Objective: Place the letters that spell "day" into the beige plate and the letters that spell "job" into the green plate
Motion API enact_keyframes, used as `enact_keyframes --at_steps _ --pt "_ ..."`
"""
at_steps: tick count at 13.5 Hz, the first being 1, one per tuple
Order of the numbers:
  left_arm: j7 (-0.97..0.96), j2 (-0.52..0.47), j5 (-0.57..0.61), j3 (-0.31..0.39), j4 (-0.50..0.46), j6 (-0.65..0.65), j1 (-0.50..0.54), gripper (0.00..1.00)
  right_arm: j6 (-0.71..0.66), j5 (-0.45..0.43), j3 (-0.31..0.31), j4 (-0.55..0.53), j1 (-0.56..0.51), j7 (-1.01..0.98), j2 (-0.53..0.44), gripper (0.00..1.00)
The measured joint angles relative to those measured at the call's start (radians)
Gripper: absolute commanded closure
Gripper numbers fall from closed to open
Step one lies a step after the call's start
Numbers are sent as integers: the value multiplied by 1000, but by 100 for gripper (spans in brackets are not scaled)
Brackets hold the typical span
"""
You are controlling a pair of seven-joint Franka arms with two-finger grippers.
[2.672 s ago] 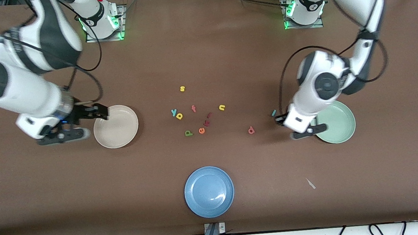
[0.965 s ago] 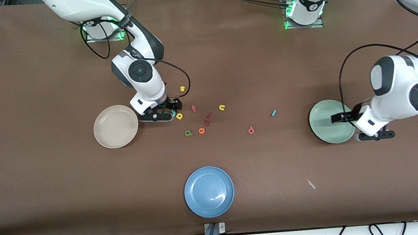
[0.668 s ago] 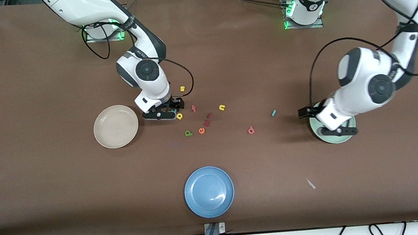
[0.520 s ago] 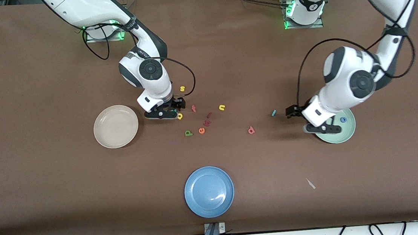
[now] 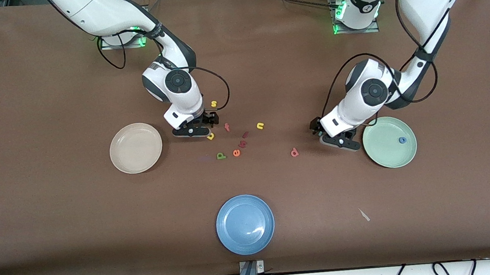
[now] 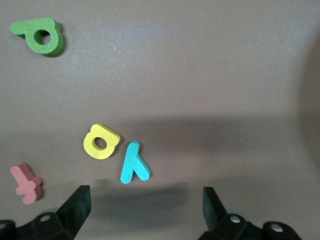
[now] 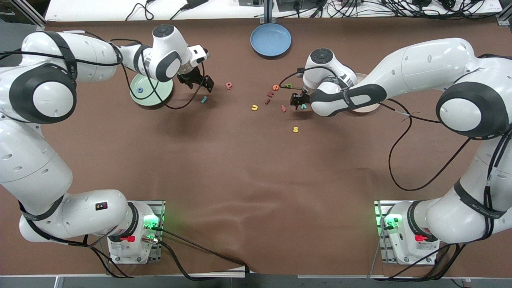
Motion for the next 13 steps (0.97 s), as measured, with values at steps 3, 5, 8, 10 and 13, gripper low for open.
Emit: enact_keyframes --at_steps 3,5,8,10,13 --pt "0 15 68 2 -40 116 0 8 7 -3 0 -8 0 0 2 8" --pt "1 16 85 5 -81 175 8 12 25 -12 0 -22 0 0 3 10" --pt "1 15 119 7 -89 187 12 9 34 -29 -1 -31 0 3 6 17" --pt "0 15 131 5 -89 187 11 10 34 -45 -2 -31 0 3 7 17" --pt "-13 15 133 4 -89 187 -2 13 43 -72 -16 -31 -2 3 8 23"
